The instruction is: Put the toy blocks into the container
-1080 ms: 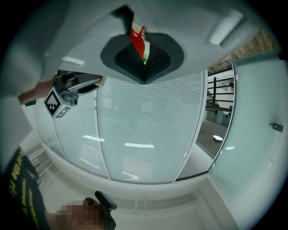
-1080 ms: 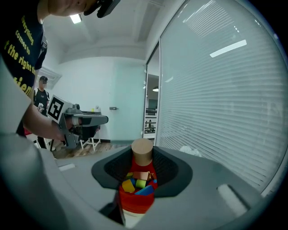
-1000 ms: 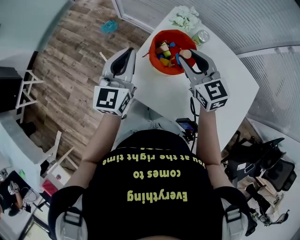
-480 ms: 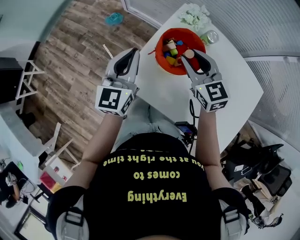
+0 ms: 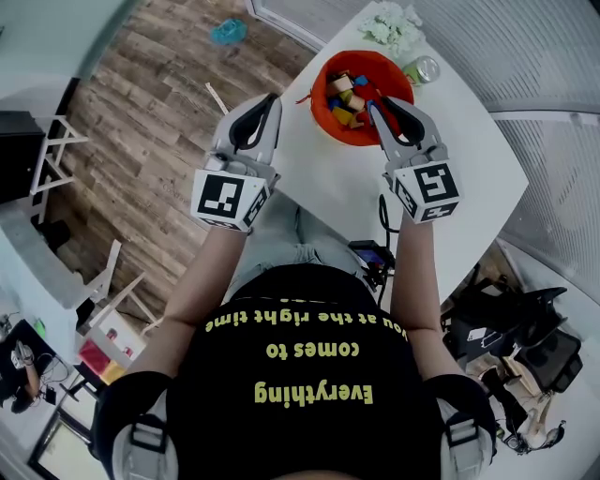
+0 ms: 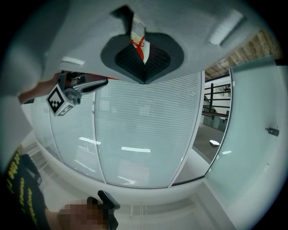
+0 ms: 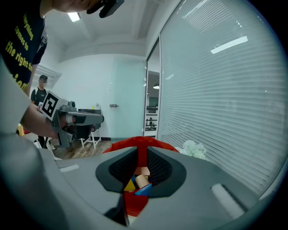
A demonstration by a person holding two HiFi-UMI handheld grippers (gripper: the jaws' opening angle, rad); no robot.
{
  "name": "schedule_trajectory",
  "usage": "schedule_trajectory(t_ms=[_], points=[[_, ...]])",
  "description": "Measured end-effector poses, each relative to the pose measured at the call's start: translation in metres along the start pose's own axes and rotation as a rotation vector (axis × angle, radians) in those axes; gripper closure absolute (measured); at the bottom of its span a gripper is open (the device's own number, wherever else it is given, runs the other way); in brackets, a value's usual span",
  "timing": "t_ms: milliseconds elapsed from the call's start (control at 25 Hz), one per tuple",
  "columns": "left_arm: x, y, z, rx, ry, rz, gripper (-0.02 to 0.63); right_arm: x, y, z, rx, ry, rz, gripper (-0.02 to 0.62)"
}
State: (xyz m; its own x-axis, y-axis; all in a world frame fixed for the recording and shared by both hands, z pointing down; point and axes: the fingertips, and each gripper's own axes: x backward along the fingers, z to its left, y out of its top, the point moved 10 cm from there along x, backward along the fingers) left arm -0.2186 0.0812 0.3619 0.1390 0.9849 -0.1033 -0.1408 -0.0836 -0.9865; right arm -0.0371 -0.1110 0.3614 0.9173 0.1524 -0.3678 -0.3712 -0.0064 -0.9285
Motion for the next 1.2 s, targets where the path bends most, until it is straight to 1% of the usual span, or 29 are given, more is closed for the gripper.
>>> schedule_trajectory(t_ms=[160,640,1200], points=[[0.0,0.002,0.0,-0.003,-0.003,-0.002,0.609,0.003,0.002,-0.003,-0.015,-0.026,-0.029,0.588],[-0.003,0.016,0.003,-0.026,-0.029,-0.027,0.609,0.021,0.021,-0.005,-0.011,-0.097,-0.125,0.588],[0.001,0.039,0.0,-0.073,-0.057,-0.076,0.609,0.063,0.043,-0.006,0.003,-0.17,-0.24,0.589]])
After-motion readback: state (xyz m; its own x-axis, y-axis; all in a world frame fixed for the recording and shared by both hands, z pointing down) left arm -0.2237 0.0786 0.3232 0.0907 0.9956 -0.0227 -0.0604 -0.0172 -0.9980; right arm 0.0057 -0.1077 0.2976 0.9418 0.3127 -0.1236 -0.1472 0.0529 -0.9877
